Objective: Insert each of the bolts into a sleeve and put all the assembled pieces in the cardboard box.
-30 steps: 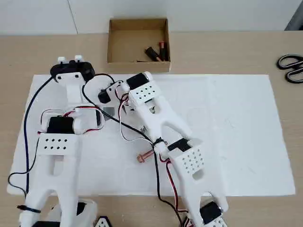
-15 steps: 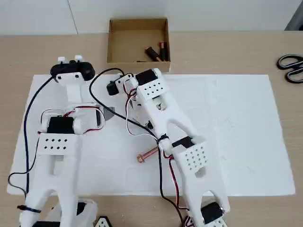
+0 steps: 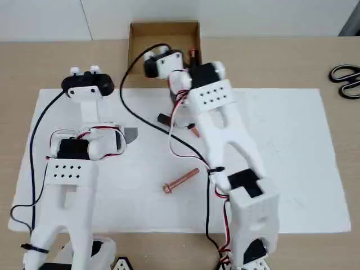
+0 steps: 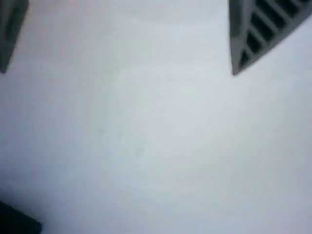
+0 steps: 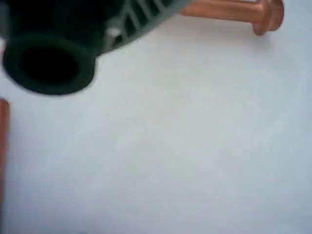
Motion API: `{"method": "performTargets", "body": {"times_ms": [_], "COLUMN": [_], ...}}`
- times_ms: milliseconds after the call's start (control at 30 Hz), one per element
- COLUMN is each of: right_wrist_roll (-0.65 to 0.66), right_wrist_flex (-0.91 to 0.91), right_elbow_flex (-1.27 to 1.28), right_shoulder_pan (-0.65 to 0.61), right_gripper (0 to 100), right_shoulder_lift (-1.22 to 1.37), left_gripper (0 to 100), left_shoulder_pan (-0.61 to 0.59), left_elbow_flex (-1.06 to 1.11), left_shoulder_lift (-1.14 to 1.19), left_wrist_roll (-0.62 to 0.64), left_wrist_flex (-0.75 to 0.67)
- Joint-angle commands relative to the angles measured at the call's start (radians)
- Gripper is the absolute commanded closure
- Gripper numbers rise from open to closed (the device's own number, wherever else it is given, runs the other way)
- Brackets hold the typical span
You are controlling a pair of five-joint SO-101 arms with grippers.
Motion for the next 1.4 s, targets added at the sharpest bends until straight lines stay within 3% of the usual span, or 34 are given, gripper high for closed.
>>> {"method": "performTargets", "body": {"times_ms": [0,233,433,667,833,933,1033,1233,1367], "right_wrist_roll": [-0.014,-0.014,-0.009,-0.008,-0.012,-0.015,-0.017,-0.011,-0.011], "right_wrist_flex": [0.019,0.019,0.002,-0.077,-0.136,-0.157,-0.163,-0.163,-0.162], "right_elbow_flex": [0.08,0.344,0.634,0.832,0.931,0.968,0.976,0.976,0.976], "right_shoulder_pan": [0.073,0.268,0.397,0.424,0.427,0.427,0.426,0.427,0.427], "right_gripper": [99.5,99.5,99.5,99.5,99.5,99.5,99.5,99.5,99.5], "right_shoulder_lift": [-0.196,-0.581,-0.822,-0.946,-0.969,-0.969,-0.969,-0.969,-0.969], "left_gripper": [72,72,72,72,73,72,72,72,72], "left_shoulder_pan": [0.032,0.123,0.328,0.459,0.486,0.511,0.546,0.546,0.546], "left_elbow_flex": [-0.01,-0.008,0.005,0.084,0.067,0.076,0.127,0.188,0.189], "left_shoulder_lift": [-0.025,-0.025,-0.025,-0.025,-0.023,-0.023,-0.025,-0.026,-0.025], "left_wrist_roll": [0.003,0.003,0.003,0.017,0.201,0.238,0.18,-0.117,-0.207], "left_wrist_flex": [-0.017,-0.017,-0.025,-0.057,-0.035,-0.04,-0.04,-0.038,-0.052]}}
